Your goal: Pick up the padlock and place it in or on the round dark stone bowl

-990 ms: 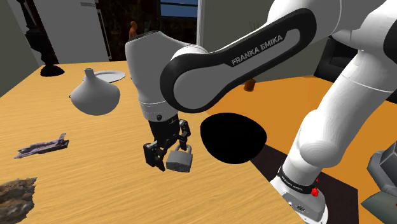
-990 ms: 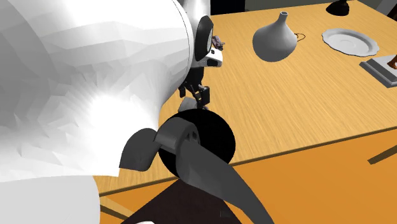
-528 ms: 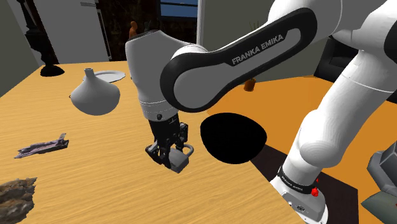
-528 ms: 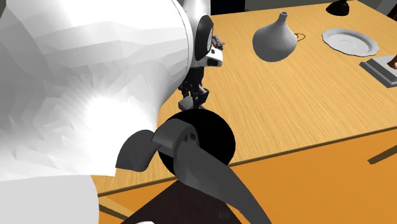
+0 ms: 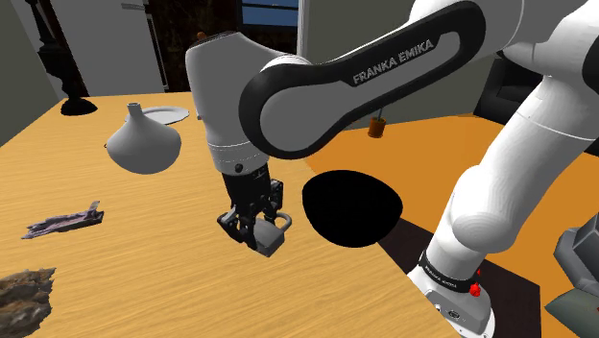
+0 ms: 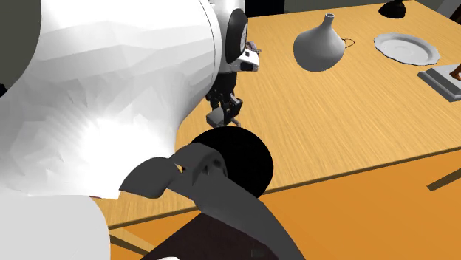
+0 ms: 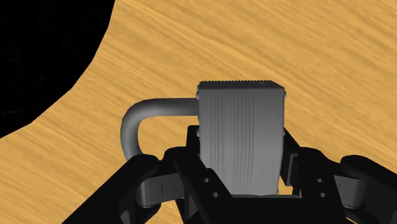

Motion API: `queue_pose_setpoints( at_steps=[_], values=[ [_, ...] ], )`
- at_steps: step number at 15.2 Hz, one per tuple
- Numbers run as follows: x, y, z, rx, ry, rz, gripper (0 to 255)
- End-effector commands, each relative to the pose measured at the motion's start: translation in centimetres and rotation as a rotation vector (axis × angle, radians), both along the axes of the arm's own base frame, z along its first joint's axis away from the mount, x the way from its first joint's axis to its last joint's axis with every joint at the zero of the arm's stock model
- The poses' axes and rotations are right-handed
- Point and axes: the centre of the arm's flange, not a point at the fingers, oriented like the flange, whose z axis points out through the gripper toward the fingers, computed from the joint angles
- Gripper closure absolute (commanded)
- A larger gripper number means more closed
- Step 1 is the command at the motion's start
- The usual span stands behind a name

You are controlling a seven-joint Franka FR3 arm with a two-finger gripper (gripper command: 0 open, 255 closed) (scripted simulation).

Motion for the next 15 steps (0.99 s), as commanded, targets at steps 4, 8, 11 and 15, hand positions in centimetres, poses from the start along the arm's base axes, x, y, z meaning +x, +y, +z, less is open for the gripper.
queue_pose_setpoints(
  at_steps=[4, 8, 11, 15],
  values=[
    [0.0, -0.1, 2.6, 0.0, 0.0, 0.0, 255],
    [0.0, -0.1, 4.7, 0.0, 0.0, 0.0, 255],
    [0.0, -0.1, 6.3, 0.0, 0.0, 0.0, 255],
    [0.0, -0.1, 8.4, 0.0, 0.0, 0.0, 255]
  ],
)
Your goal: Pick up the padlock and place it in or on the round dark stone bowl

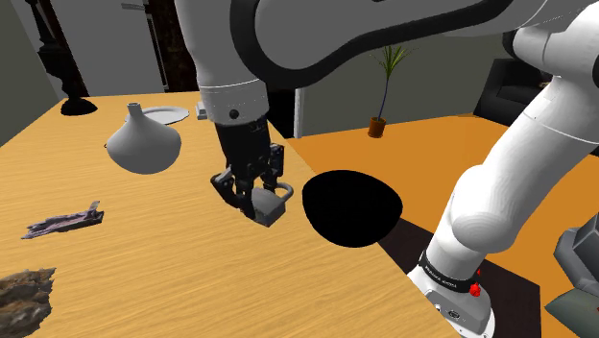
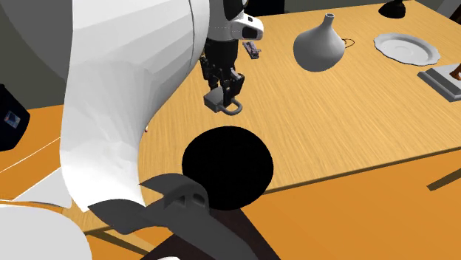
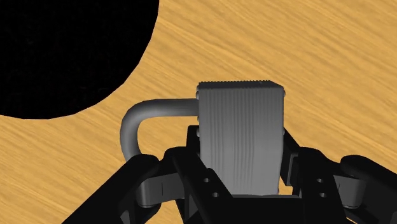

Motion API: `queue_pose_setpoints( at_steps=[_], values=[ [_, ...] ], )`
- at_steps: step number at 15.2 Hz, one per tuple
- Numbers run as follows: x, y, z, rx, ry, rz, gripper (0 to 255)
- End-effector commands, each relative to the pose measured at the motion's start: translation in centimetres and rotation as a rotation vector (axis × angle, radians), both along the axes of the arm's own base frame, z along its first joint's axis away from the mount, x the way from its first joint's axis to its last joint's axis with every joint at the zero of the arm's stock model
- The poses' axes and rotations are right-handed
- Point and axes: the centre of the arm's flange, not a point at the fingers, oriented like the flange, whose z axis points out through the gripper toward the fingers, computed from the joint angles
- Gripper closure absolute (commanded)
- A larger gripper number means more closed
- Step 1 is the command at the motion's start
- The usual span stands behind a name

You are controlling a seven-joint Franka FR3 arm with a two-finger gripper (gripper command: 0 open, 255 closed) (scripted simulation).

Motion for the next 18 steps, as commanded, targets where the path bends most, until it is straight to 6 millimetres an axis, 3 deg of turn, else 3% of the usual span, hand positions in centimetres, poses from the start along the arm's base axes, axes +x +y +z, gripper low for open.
queue_pose_setpoints(
  at_steps=[1, 14, 18],
  values=[
    [0.0, 0.0, 1.0, 0.0, 0.0, 0.0, 255],
    [0.0, 0.0, 7.6, 0.0, 0.0, 0.0, 255],
    [-3.1, -4.2, 7.8, 0.0, 0.0, 0.0, 255]
  ],
)
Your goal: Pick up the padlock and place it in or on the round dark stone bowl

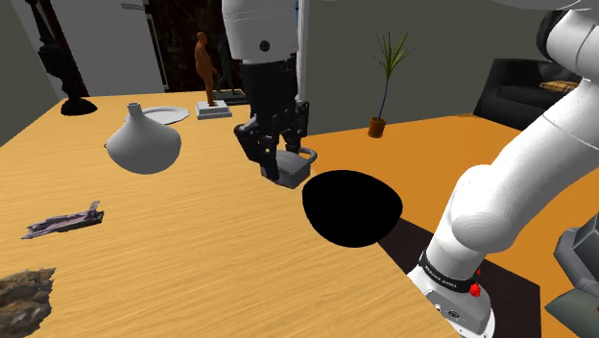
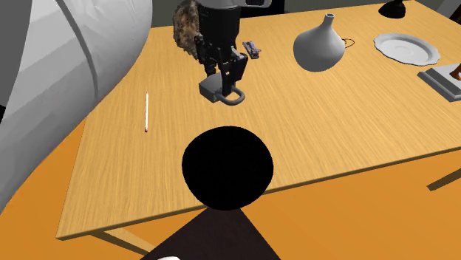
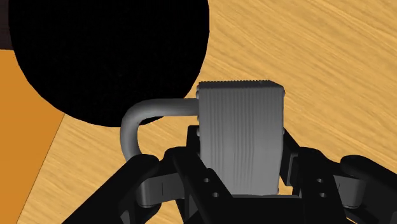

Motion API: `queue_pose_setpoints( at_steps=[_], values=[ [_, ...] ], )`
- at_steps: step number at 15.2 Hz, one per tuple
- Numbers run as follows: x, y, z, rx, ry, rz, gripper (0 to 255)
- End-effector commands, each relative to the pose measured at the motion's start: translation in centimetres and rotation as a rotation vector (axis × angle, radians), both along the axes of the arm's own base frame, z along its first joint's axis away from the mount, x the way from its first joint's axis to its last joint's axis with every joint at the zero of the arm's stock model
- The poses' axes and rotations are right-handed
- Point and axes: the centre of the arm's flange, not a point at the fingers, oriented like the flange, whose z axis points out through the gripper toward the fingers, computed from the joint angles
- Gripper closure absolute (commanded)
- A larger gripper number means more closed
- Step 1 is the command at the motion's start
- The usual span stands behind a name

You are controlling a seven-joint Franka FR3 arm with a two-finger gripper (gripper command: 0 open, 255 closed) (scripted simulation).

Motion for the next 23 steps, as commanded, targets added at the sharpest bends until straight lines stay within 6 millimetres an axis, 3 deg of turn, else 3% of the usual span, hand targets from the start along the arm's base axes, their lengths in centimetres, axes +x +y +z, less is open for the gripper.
queue_pose_setpoints(
  at_steps=[1, 8, 23],
  values=[
    [-1.4, -2.1, 0.1, 0.002, 0.0, 0.001, 255],
    [-7.1, -9.8, 0.6, 0.002, 0.0, 0.001, 255],
    [-7.1, -9.8, -7.2, 0.002, 0.0, 0.001, 255]
  ],
)
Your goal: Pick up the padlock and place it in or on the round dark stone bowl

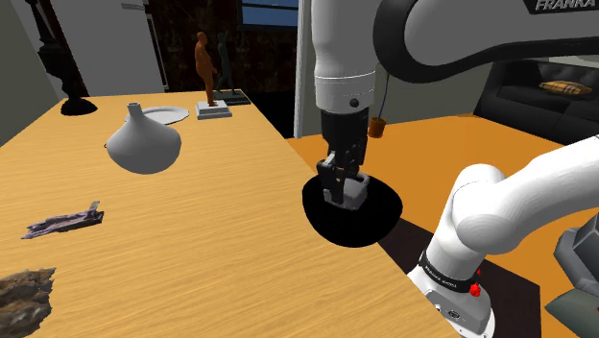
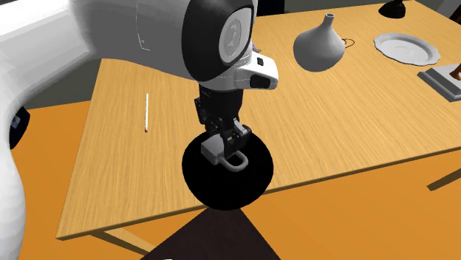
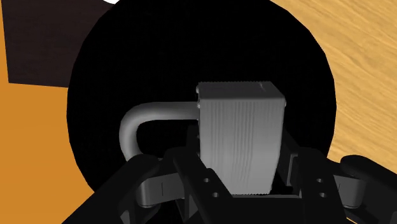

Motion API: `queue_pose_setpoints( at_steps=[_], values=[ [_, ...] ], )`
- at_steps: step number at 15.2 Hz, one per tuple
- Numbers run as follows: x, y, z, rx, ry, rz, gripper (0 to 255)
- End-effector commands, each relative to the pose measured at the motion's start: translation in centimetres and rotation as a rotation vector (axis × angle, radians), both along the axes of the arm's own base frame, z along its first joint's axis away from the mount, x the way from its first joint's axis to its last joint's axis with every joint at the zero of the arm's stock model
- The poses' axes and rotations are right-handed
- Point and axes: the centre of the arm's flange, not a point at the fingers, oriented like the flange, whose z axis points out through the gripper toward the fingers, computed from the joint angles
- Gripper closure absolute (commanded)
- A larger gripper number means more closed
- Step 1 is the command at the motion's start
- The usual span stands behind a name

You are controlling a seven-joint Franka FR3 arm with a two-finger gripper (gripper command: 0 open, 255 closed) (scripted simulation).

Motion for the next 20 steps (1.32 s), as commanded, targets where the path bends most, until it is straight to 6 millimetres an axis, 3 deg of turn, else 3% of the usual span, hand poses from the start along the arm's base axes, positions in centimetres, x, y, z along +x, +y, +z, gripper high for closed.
queue_pose_setpoints(
  at_steps=[1, 7, 8, 13, 17, 20],
  values=[
    [0.0, 0.0, -0.5, 0.0, 0.0, 0.0, 255],
    [0.0, 0.0, -0.5, 0.0, 0.0, 0.0, 255],
    [0.0, 0.0, -0.6, 0.0, 0.0, 0.0, 0],
    [0.0, 0.0, -0.5, 0.0, 0.0, 0.0, 0],
    [0.6, 0.4, 4.4, 0.0, 0.0, 0.0, 0],
    [0.6, 0.4, 4.4, 0.0, 0.0, 0.0, 0]
  ],
)
